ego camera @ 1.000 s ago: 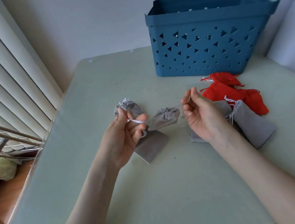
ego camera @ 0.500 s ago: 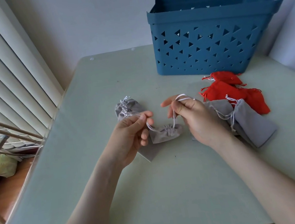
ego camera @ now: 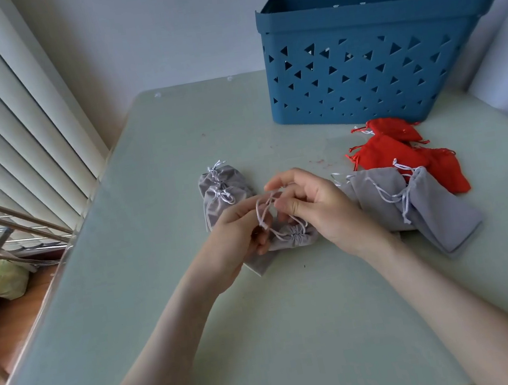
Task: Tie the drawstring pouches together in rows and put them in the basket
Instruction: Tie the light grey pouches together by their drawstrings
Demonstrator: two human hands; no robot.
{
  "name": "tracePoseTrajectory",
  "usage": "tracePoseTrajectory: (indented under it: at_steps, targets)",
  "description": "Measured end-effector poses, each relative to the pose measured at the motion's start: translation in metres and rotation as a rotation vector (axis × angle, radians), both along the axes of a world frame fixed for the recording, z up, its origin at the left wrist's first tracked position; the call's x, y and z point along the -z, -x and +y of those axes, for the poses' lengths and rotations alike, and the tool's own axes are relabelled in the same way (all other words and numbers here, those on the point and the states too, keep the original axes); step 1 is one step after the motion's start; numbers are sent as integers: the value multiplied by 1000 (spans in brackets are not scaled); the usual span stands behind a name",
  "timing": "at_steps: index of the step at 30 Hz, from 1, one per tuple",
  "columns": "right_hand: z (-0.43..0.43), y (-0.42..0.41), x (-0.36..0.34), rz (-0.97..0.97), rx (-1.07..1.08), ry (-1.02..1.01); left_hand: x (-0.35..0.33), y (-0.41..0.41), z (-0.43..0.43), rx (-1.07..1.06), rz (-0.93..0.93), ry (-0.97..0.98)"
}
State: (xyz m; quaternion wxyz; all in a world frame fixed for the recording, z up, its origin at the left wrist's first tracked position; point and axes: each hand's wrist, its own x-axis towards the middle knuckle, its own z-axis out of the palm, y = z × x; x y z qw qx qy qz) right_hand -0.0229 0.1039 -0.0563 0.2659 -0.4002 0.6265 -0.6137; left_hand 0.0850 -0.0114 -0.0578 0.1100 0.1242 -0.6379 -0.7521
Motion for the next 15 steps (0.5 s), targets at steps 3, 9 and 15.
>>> tracePoseTrajectory:
  at_steps: [3, 9, 15]
  targets:
    - [-2, 1, 4, -68, 39, 18, 2, -1, 2, 17, -11, 24]
    - [-3, -1, 4, -15, 61, -31, 2, -2, 4, 46, -27, 243]
    - [-2, -4, 5, 56, 80, -52, 4, 2, 5, -165, -117, 207]
